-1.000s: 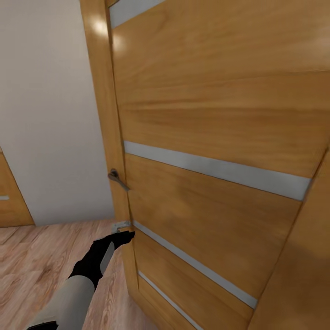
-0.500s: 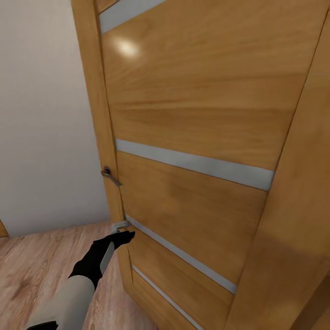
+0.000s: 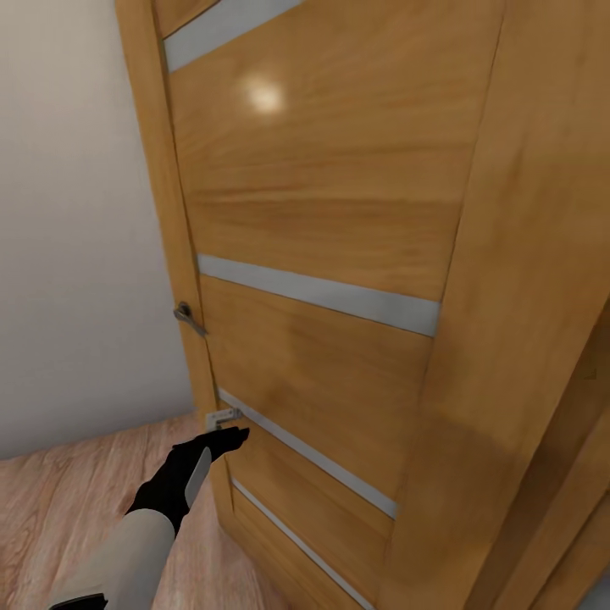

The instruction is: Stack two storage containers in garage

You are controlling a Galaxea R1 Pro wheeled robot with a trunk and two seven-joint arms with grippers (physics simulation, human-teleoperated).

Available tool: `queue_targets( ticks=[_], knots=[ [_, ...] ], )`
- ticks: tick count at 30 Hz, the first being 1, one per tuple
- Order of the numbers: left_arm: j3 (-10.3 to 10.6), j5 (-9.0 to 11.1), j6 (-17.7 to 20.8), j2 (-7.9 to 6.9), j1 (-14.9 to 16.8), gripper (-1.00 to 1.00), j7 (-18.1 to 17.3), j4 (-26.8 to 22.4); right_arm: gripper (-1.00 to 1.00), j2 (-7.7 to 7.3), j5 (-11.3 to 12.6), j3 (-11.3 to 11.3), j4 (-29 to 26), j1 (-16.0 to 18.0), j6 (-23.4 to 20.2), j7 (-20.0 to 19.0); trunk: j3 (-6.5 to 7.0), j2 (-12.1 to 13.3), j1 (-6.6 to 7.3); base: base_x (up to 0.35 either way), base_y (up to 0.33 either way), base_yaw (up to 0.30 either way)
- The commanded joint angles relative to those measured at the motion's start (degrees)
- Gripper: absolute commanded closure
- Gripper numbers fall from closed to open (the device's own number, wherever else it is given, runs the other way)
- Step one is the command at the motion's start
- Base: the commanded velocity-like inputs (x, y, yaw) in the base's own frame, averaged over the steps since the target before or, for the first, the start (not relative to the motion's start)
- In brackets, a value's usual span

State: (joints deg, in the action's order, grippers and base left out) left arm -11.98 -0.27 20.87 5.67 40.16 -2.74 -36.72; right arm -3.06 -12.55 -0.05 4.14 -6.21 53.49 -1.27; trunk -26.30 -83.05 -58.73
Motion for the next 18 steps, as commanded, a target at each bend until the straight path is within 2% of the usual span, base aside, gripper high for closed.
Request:
queue_targets(
  ticks=[1, 6, 18],
  knots=[
    [-0.2, 1.2, 0.4, 0.13, 0.0, -1.0, -0.6, -0.1, -1.0, -0.02, 0.0, 0.0, 0.1, 0.0, 0.2, -0.1, -0.04, 0.0, 0.0, 0.0, 0.0, -0.251],
    [-0.2, 1.2, 0.4, 0.13, 0.0, -1.0, -0.6, -0.1, -1.0, -0.02, 0.0, 0.0, 0.1, 0.0, 0.1, -0.1, -0.04, 0.0, 0.0, 0.0, 0.0, -0.092],
    [-0.2, 1.2, 0.4, 0.13, 0.0, -1.0, -0.6, -0.1, -1.0, -0.02, 0.0, 0.0, 0.1, 0.1, -1.0, -0.1, -0.04, 0.0, 0.0, 0.008, 0.01, -0.004]
  ],
)
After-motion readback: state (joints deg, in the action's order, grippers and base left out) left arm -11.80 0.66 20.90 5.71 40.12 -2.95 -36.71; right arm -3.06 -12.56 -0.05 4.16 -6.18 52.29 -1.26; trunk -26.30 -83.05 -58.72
